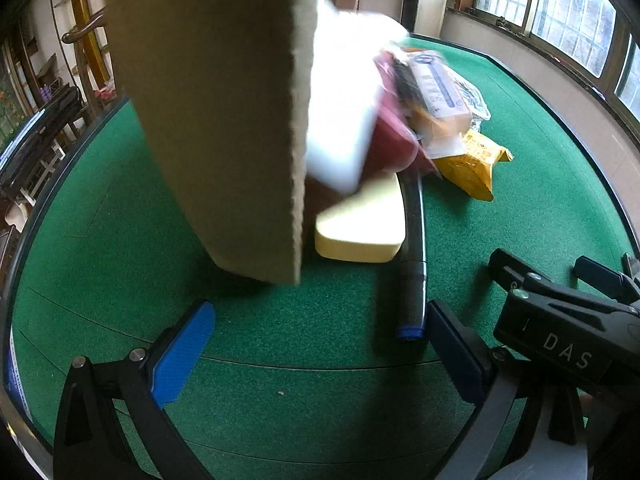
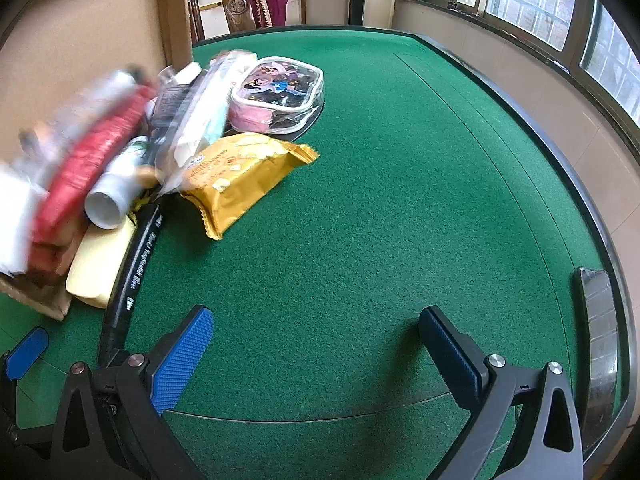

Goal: Organize objects

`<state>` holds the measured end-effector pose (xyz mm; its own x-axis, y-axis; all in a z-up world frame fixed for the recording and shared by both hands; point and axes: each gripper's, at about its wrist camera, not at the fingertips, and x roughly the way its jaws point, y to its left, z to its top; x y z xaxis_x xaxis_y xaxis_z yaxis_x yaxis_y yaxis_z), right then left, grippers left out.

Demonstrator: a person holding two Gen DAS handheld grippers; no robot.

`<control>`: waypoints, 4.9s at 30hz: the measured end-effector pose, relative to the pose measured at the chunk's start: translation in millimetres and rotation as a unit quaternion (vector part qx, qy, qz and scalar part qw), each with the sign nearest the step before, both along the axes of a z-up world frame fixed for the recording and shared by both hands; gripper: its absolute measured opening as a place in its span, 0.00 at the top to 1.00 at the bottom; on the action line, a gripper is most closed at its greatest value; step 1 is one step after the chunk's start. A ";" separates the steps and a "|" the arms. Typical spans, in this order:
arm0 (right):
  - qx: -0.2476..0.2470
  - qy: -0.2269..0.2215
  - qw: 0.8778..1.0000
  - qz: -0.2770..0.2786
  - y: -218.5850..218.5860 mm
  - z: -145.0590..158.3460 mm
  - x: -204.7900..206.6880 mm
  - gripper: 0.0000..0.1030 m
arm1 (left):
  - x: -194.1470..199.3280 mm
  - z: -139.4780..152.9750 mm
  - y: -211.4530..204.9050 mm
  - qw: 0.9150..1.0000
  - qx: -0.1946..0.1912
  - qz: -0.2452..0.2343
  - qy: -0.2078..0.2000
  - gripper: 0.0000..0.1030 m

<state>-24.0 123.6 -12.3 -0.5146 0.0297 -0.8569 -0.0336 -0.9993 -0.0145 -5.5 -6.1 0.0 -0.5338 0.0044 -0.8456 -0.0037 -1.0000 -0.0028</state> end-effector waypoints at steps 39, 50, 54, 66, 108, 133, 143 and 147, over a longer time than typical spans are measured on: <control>0.000 0.000 1.000 0.003 -4.1 -2.0 -0.5 0.00 | -1.6 0.0 2.4 1.000 0.000 0.000 0.000 0.00; 0.000 0.000 1.000 0.003 -4.1 -2.0 -0.5 0.00 | -1.6 0.0 2.5 1.000 0.000 0.000 0.000 0.00; -0.001 0.001 1.000 0.017 4.5 -1.6 -0.5 0.00 | -2.6 0.0 2.5 1.000 0.000 0.000 0.000 0.00; -0.036 -0.001 0.993 0.111 28.8 0.9 -5.8 0.00 | -2.8 0.0 0.8 1.000 0.000 -0.006 0.000 0.00; -0.012 -0.012 0.997 0.079 67.3 16.6 -145.8 0.44 | 4.9 21.5 -26.0 0.992 0.065 -0.096 0.049 0.12; -0.131 0.090 0.983 0.091 93.7 50.2 -101.4 0.69 | -86.5 60.3 -25.6 0.987 0.075 -0.132 -0.044 0.41; -0.129 0.090 0.982 0.107 84.2 51.6 -104.7 0.69 | -94.8 56.0 -52.0 0.991 0.059 -0.108 -0.060 0.48; -0.123 0.089 0.982 0.110 83.0 48.8 -104.9 0.69 | -97.8 44.7 -46.4 0.992 0.031 -0.102 -0.075 0.50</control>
<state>-128.9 206.6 36.5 -0.6279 -0.2954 -0.7201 0.2037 -0.9553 0.2143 -103.3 -52.5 44.7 -0.3850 0.1526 -0.9102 -0.2002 -0.9766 -0.0791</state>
